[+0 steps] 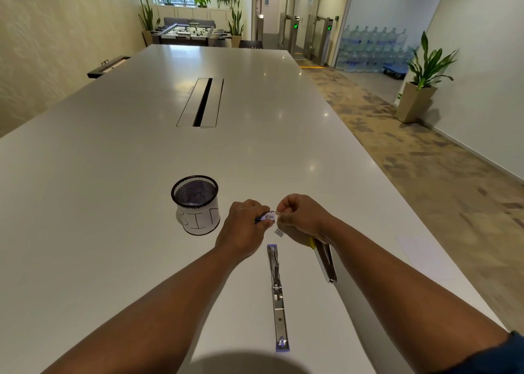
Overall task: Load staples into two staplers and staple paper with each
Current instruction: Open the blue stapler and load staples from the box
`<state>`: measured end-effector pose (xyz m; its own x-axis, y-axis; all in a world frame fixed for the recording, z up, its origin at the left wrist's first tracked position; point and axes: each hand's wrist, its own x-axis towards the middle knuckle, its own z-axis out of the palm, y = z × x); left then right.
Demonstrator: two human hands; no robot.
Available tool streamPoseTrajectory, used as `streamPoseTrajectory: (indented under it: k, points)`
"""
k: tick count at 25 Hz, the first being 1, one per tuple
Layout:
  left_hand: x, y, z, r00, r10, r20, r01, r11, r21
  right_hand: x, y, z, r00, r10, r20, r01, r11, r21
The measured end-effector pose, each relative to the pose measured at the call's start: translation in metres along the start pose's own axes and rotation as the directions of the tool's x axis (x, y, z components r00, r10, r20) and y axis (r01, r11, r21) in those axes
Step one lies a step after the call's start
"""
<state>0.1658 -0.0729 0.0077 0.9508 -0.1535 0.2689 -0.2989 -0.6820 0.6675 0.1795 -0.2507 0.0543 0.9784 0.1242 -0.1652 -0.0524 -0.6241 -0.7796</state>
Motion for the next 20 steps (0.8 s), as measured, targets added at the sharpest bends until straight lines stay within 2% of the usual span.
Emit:
streamPoseTrajectory:
  k: [2,4,6,8,10,12,13,15,17,20]
  points:
    - [0.0,-0.001,0.0,1.0,-0.004,0.006,0.004,1.0,0.013,-0.006,-0.003,-0.004,0.994,-0.053,0.091,0.065,0.99,-0.128]
    - [0.0,-0.002,0.001,1.0,-0.007,0.015,0.006,1.0,0.019,-0.011,-0.006,-0.003,0.989,-0.064,0.133,0.106,0.936,-0.335]
    - [0.0,0.0,0.0,1.0,-0.005,0.009,0.005,1.0,0.014,-0.017,-0.01,0.004,0.991,-0.097,0.095,0.131,0.864,-0.486]
    - [-0.003,0.001,-0.003,1.0,-0.005,-0.019,0.005,1.0,0.007,-0.022,-0.011,0.011,0.989,-0.14,0.039,0.14,0.852,-0.505]
    - [-0.007,0.002,-0.006,0.998,-0.005,-0.061,0.004,1.0,-0.008,-0.028,-0.01,0.013,0.985,-0.172,-0.013,0.147,0.879,-0.453]
    - [-0.013,0.003,-0.009,0.991,-0.07,-0.115,0.053,0.988,-0.143,-0.034,-0.007,0.011,0.974,-0.209,-0.088,0.169,0.928,-0.331]
    - [-0.017,0.006,-0.012,0.982,-0.158,-0.102,0.121,0.946,-0.301,-0.038,-0.006,0.01,0.967,-0.22,-0.127,0.18,0.946,-0.269]
    - [-0.025,0.014,-0.018,0.958,-0.284,0.04,0.254,0.777,-0.576,-0.047,-0.006,0.008,0.959,-0.219,-0.182,0.191,0.969,-0.159]
    - [-0.034,0.019,-0.026,0.959,-0.244,0.143,0.277,0.706,-0.651,-0.057,-0.007,0.01,0.965,-0.171,-0.197,0.179,0.983,0.026]
    - [-0.048,0.029,-0.035,0.966,-0.163,0.201,0.259,0.628,-0.734,-0.07,-0.008,0.016,0.984,-0.1,-0.146,0.145,0.929,0.341]
